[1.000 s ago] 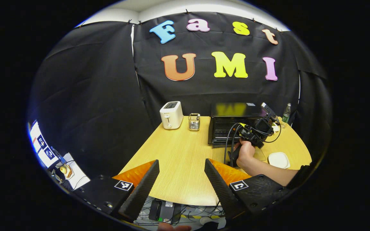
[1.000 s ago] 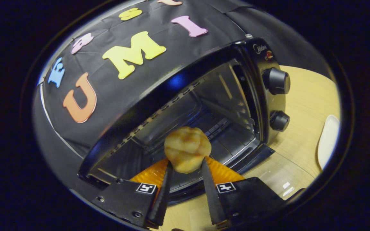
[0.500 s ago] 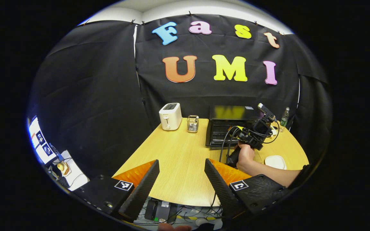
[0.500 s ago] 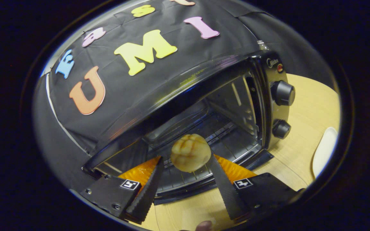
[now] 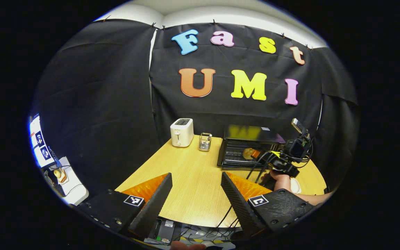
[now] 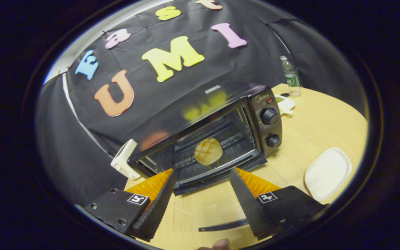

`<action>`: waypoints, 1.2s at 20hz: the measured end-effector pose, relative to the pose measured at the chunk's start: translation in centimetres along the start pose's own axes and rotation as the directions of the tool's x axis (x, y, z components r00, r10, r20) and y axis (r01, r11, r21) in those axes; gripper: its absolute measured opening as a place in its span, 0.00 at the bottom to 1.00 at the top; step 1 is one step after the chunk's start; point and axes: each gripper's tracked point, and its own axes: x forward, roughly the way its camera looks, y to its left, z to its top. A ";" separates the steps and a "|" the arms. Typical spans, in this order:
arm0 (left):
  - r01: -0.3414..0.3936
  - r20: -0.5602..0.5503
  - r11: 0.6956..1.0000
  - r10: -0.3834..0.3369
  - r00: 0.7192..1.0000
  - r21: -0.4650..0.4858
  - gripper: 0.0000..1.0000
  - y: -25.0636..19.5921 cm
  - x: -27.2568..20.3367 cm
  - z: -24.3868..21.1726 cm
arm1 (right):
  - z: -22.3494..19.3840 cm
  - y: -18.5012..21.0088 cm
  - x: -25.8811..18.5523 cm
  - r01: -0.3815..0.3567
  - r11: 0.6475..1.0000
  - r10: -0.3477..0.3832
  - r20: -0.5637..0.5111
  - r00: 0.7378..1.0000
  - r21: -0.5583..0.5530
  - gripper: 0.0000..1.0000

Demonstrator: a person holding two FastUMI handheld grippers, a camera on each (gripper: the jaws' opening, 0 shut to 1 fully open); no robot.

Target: Open the electric oven with the left hand, put the food in, and close the electric oven.

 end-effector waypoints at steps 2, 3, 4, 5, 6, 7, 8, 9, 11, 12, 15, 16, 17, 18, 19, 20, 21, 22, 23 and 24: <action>-0.010 0.008 1.000 0.010 1.000 -0.001 0.94 0.4 0.2 -0.5 | 0.5 -0.3 -3.4 -0.028 0.996 0.029 0.006 1.000 -0.084 0.94; -0.006 0.008 1.000 0.006 1.000 -0.002 0.94 0.2 0.5 -1.1 | 0.7 -0.7 -5.1 -0.033 0.989 0.034 0.009 0.999 -0.142 0.94; 0.008 0.007 1.000 -0.008 1.000 -0.007 0.93 -0.4 0.7 -1.6 | 0.8 -1.3 -6.9 -0.035 0.980 0.038 0.013 0.999 -0.194 0.94; 0.028 0.004 1.000 -0.028 1.000 -0.014 0.93 -1.0 1.2 -2.0 | 1.1 -2.1 -8.6 -0.034 0.973 0.039 0.018 0.999 -0.230 1.00; 0.048 0.000 0.999 -0.048 0.999 -0.020 0.93 -1.8 1.6 -2.2 | 1.2 -2.7 -10.0 -0.032 0.967 0.039 0.021 0.999 -0.254 0.98; 0.071 -0.004 0.997 -0.071 0.997 -0.022 0.93 -2.7 2.1 -2.5 | 1.4 -3.5 -11.4 -0.030 0.962 0.037 0.021 0.999 -0.271 0.96; 0.094 -0.008 0.995 -0.095 0.995 -0.020 0.93 -3.6 2.6 -3.0 | 1.8 -4.2 -12.8 -0.025 0.958 0.032 0.023 0.999 -0.285 0.96; 0.118 -0.017 0.993 -0.118 0.993 -0.014 0.93 -4.6 3.2 -3.3 | 2.1 -5.0 -14.1 -0.013 0.955 0.021 0.023 1.000 -0.297 0.96; 0.162 -0.037 0.987 -0.162 0.986 0.000 0.93 -6.5 4.2 -4.0 | 2.7 -6.3 -16.4 -0.001 0.951 0.009 0.025 1.000 -0.310 0.96; 0.187 -0.051 0.982 -0.187 0.981 0.004 0.93 -7.7 4.7 -4.6 | 2.8 -7.1 -17.6 0.007 0.946 0.000 0.023 1.000 -0.323 0.96; 0.245 -0.101 0.969 -0.243 0.965 0.014 0.93 -11.1 6.5 -6.6 | 3.9 -9.8 -20.8 0.052 0.928 -0.041 0.037 0.998 -0.370 0.96; 0.260 -0.113 0.965 -0.256 0.960 0.020 0.93 -12.0 7.0 -7.1 | 4.1 -10.9 -21.6 0.069 0.924 -0.058 0.041 0.997 -0.376 0.96; 0.276 -0.129 0.961 -0.271 0.954 0.024 0.93 -13.1 7.7 -7.8 | 4.2 -11.9 -22.3 0.085 0.921 -0.078 0.034 0.996 -0.379 0.96; 0.291 -0.152 0.956 -0.285 0.946 0.021 0.93 -14.1 8.3 -8.9 | 4.2 -12.9 -22.9 0.099 0.921 -0.095 0.029 0.995 -0.376 0.96; 0.304 -0.176 0.953 -0.297 0.939 0.013 0.93 -15.0 9.0 -10.3 | 4.5 -13.6 -23.4 0.106 0.922 -0.104 0.024 0.994 -0.371 0.96; 0.315 -0.203 0.949 -0.307 0.930 0.005 0.93 -15.6 9.5 -11.6 | 5.0 -14.4 -23.6 0.122 0.919 -0.119 0.032 0.992 -0.375 0.97; 0.320 -0.226 0.947 -0.312 0.923 0.001 0.93 -16.4 10.3 -12.9 | 5.5 -15.2 -23.8 0.139 0.915 -0.136 0.036 0.990 -0.378 0.96; 0.323 -0.253 0.947 -0.313 0.916 -0.002 0.93 -17.0 10.9 -14.3 | 5.9 -15.9 -23.9 0.152 0.912 -0.149 0.038 0.988 -0.381 0.96; 0.325 -0.280 0.946 -0.313 0.908 -0.004 0.93 -17.6 11.6 -15.5 | 6.3 -16.5 -23.8 0.164 0.910 -0.163 0.036 0.986 -0.380 0.96; 0.330 -0.303 0.944 -0.317 0.899 -0.006 0.93 -18.3 11.5 -16.5 | 6.6 -17.1 -23.7 0.175 0.909 -0.174 0.037 0.984 -0.379 0.96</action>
